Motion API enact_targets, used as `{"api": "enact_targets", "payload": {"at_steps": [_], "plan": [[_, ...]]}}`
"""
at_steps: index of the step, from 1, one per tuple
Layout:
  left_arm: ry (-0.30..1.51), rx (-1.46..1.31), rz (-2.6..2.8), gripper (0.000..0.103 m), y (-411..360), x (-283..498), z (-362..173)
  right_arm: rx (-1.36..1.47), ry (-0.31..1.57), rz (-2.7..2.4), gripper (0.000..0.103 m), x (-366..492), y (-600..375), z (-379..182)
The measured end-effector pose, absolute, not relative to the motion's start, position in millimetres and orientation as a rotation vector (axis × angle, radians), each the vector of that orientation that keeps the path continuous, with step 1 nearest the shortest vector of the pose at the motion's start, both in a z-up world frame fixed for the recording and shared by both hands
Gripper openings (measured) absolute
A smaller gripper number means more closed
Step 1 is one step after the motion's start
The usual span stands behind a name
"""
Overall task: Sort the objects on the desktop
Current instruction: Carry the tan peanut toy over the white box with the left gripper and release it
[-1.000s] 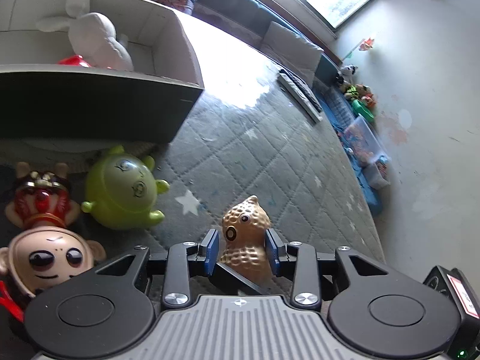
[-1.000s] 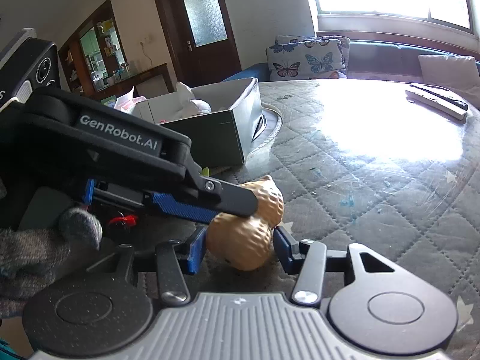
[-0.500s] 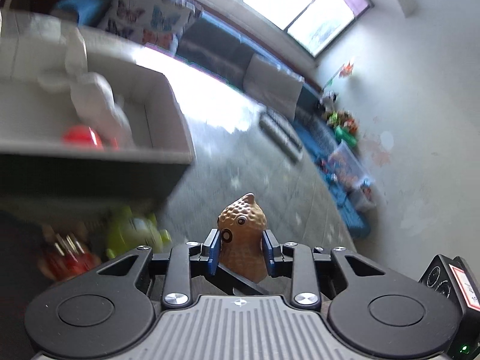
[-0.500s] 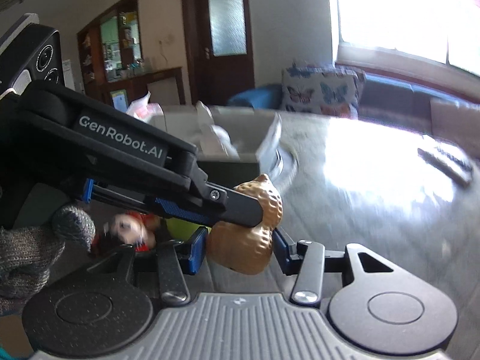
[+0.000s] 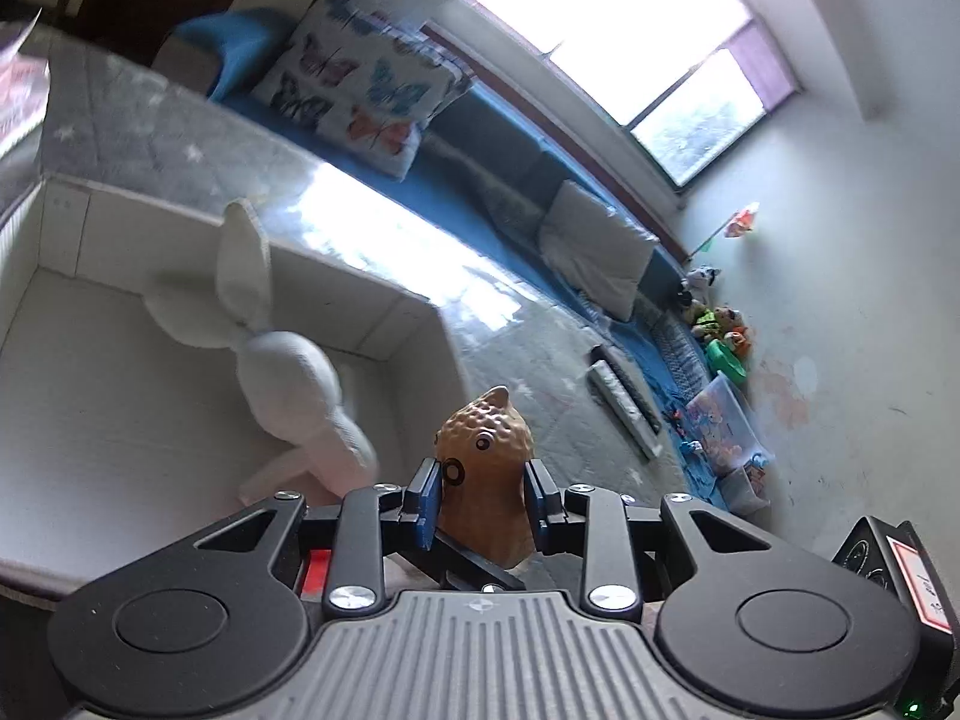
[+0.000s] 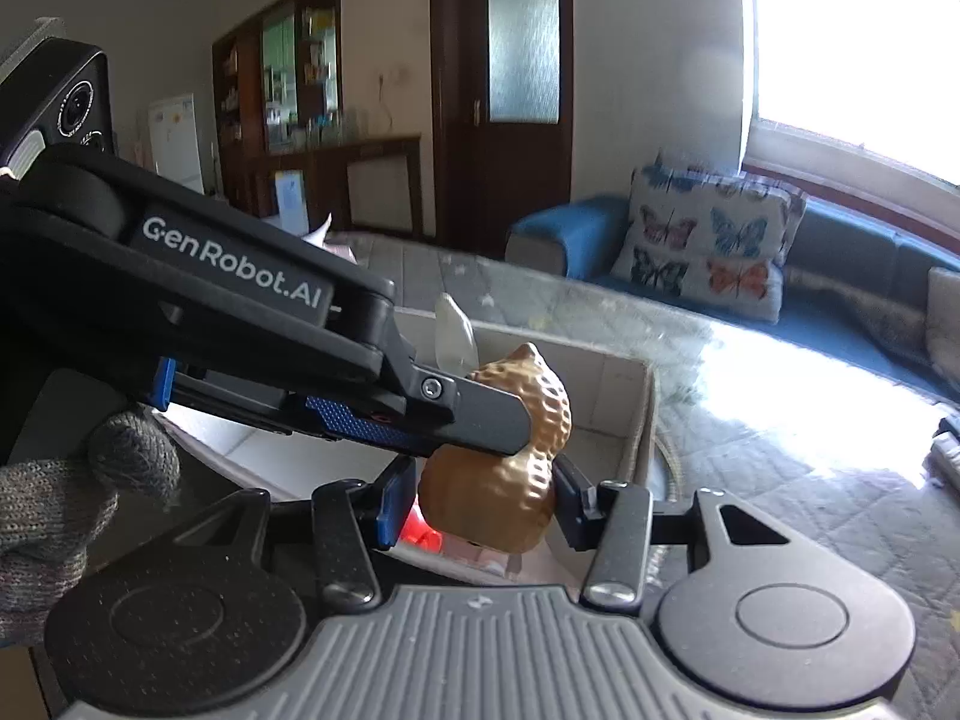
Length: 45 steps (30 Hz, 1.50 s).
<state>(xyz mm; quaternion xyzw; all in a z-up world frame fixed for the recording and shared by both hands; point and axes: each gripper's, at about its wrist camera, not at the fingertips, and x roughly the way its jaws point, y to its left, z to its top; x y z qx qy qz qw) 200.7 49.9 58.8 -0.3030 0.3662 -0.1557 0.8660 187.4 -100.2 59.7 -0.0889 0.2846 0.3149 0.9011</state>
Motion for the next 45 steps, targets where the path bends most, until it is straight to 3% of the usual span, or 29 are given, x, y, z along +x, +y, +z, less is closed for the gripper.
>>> {"api": "enact_targets", "payload": {"at_steps": [5,11,18,26,30,45], "plan": [[0.821,-0.638,-0.313,0.032,54,215,42,-0.219,0.642,0.651,0.050,199,-88,45],[0.861,-0.642,-0.301,0.032,56,224,29,-0.220,0.675,0.649,0.060,200,-89,34],[0.890,-0.630,-0.277,0.033,55,229,24,-0.188,0.670,0.652,0.083,201,-96,30],[0.918,-0.631,-0.272,0.032,57,230,19,-0.163,0.643,0.656,0.088,197,-100,30],[0.904,-0.607,-0.268,0.032,58,227,25,-0.153,0.629,0.679,0.102,195,-100,31],[0.814,-0.559,-0.263,0.033,63,202,50,-0.103,0.592,0.676,0.103,182,-112,34]]}}
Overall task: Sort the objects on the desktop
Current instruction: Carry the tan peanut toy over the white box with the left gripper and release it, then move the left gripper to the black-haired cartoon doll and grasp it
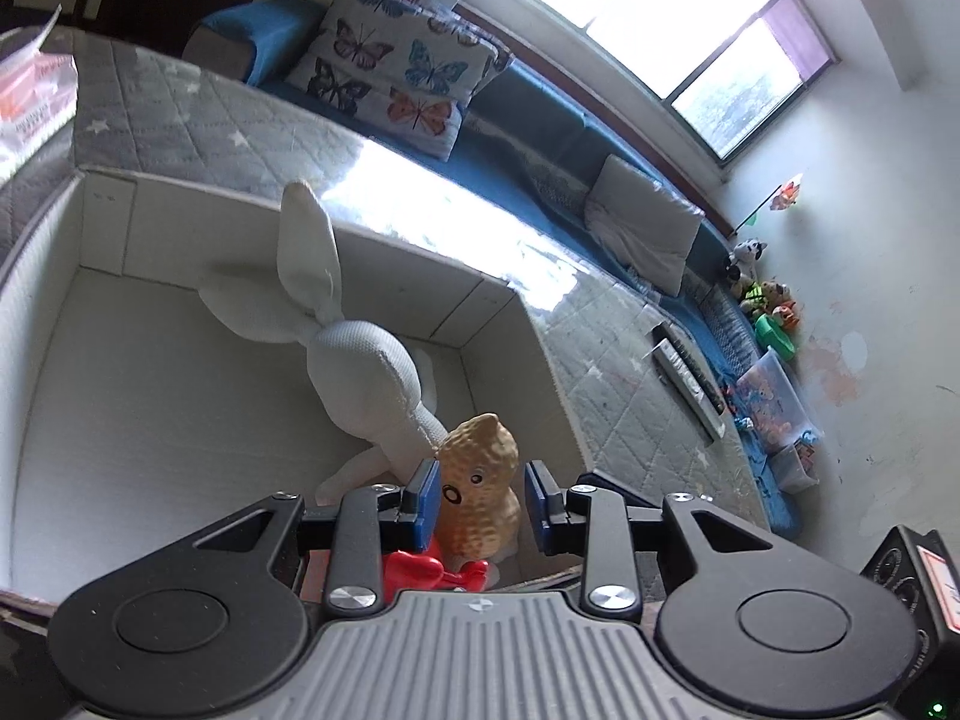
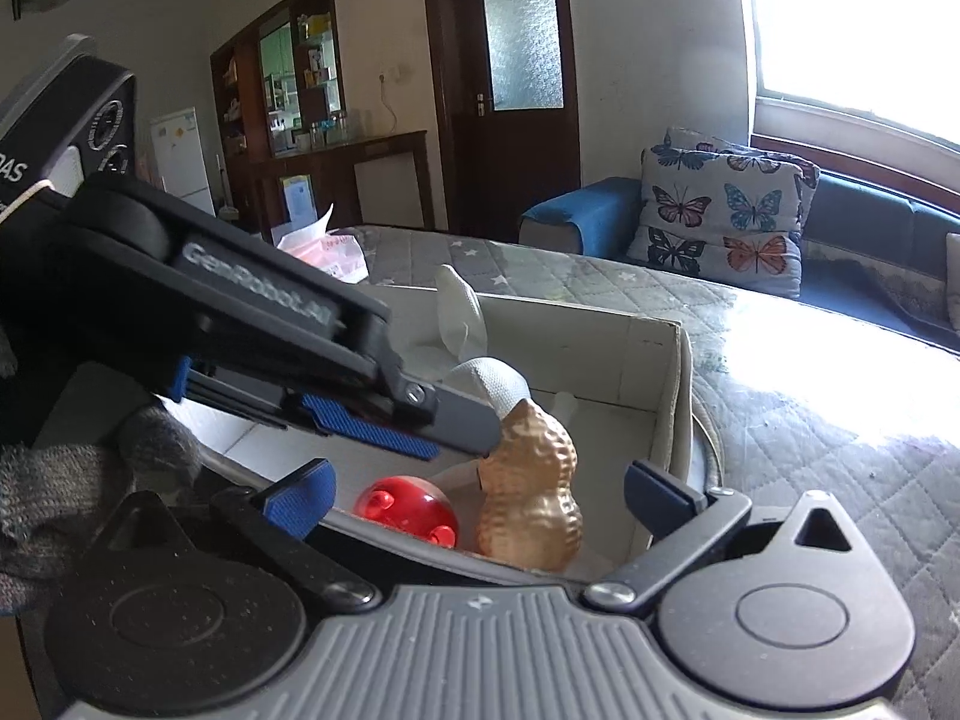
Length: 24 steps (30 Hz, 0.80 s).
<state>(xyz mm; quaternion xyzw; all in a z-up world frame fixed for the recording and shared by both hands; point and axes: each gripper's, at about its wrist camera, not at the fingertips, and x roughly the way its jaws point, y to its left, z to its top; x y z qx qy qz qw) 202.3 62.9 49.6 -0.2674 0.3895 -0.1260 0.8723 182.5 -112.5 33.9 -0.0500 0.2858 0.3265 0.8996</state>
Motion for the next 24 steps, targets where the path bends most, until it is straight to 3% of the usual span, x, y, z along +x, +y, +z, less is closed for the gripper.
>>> {"api": "enact_targets", "payload": {"at_steps": [13,24], "plan": [[0.717,-0.496,-0.221,0.033,74,135,62,-0.067,0.554,0.694,0.103,132,-138,44],[0.743,-0.496,-0.202,0.033,79,84,42,-0.057,0.598,0.722,0.103,76,-142,26]]}}
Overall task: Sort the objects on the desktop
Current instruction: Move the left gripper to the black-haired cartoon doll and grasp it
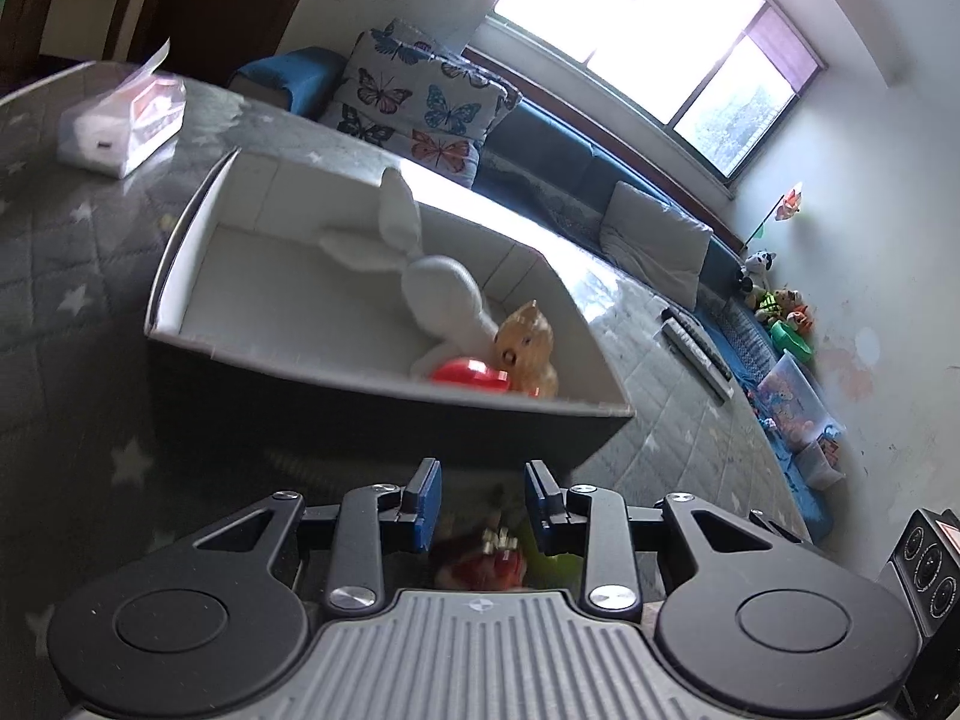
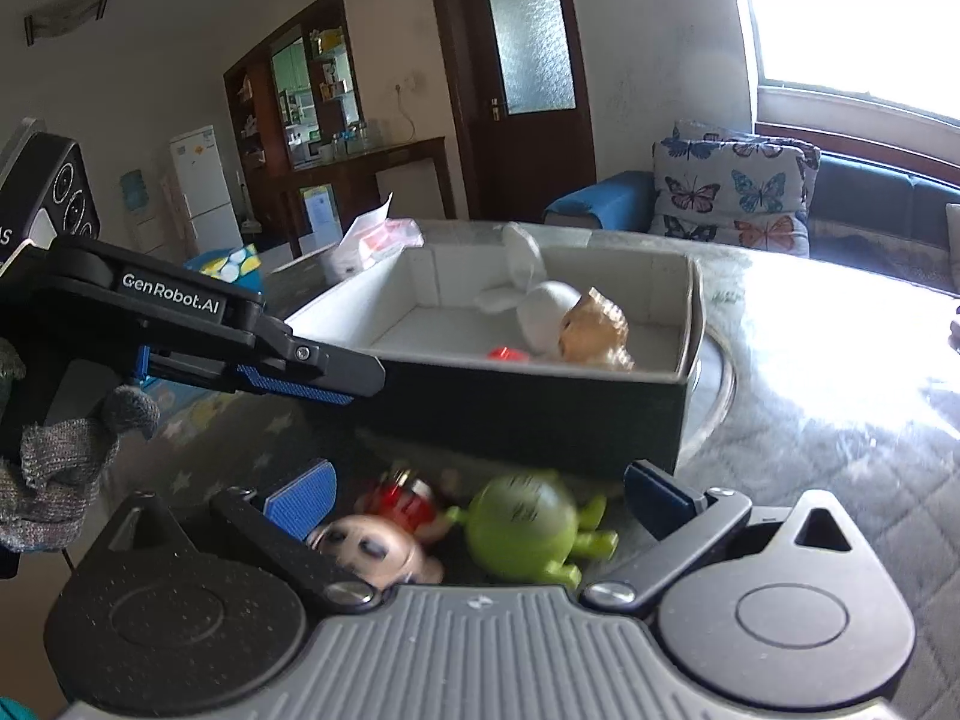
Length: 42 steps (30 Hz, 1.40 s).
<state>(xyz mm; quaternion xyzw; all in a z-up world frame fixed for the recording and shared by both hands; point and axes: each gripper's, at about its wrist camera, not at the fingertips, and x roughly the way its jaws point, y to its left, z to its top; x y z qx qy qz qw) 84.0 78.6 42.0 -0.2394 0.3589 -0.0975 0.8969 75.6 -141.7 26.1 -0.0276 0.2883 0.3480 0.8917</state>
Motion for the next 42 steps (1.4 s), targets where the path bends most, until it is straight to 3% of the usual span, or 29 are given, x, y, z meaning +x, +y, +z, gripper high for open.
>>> {"api": "enact_targets", "payload": {"at_steps": [24,42], "plan": [[0.854,-0.561,-0.277,0.035,72,77,11,-0.045,0.716,0.851,0.103,59,-107,-4],[0.909,-0.681,-0.327,0.045,78,92,-13,-0.065,0.738,0.903,0.103,61,-89,-11]]}}
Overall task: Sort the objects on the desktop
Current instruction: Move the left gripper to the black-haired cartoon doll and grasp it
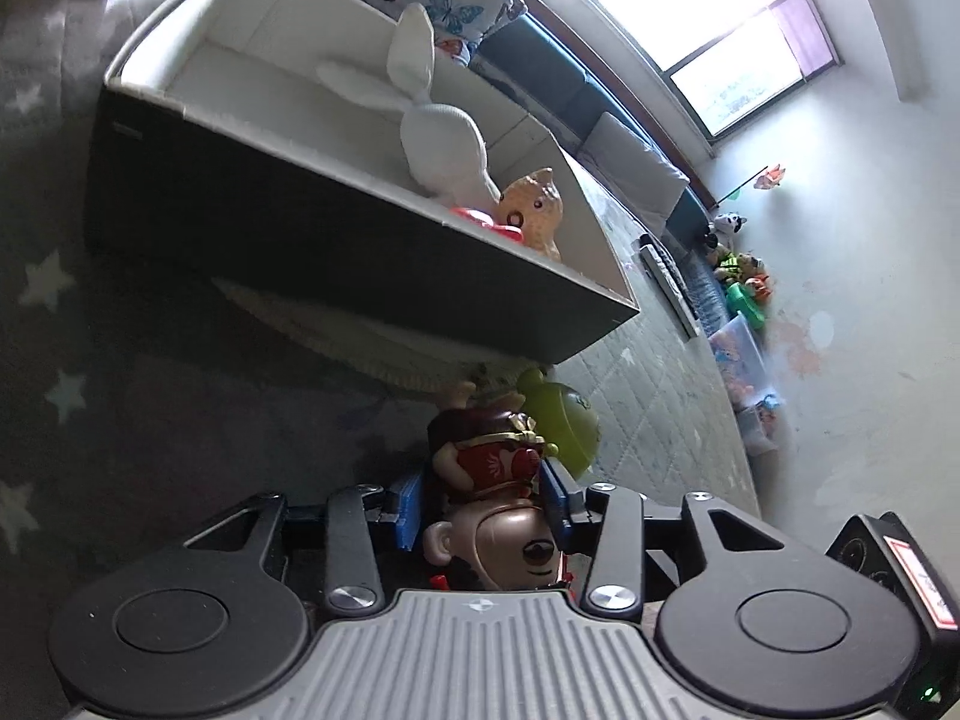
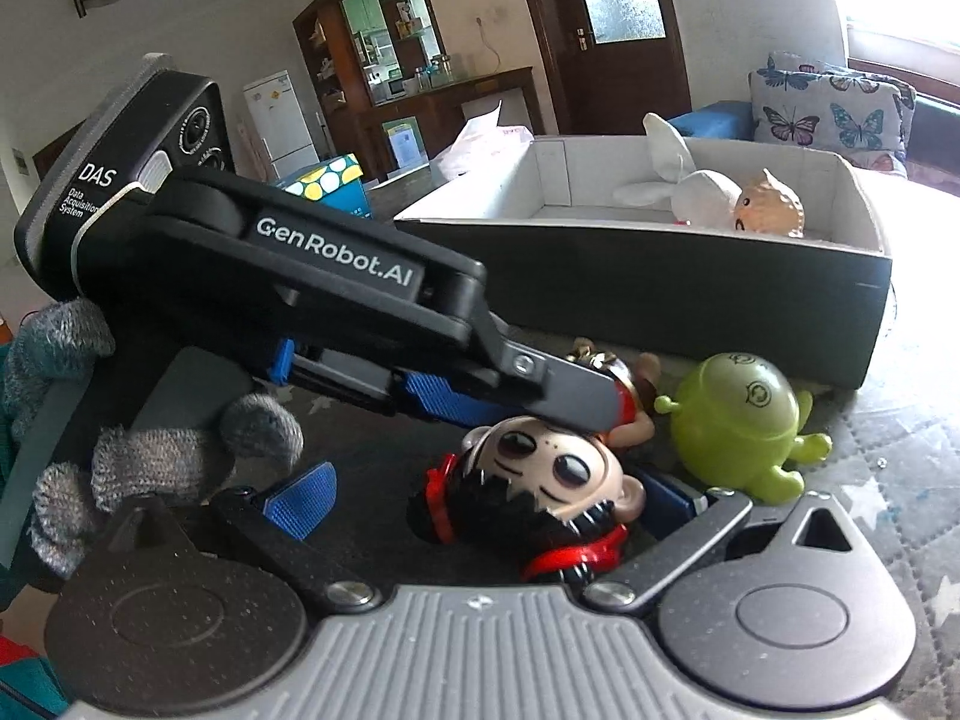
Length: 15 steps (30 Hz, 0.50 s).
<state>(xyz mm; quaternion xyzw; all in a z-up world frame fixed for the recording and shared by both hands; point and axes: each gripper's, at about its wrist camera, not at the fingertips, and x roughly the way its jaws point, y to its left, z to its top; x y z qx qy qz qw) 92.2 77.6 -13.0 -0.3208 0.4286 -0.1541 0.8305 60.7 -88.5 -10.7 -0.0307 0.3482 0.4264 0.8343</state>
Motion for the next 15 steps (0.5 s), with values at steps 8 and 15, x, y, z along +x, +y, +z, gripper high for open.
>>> {"api": "enact_targets", "payload": {"at_steps": [8,15], "plan": [[0.886,-0.688,-0.319,0.041,81,87,-10,-0.084,0.714,0.890,0.103,57,-89,-8],[0.873,-0.670,-0.313,0.040,78,83,-5,-0.101,0.688,0.886,0.103,51,-91,-1]]}}
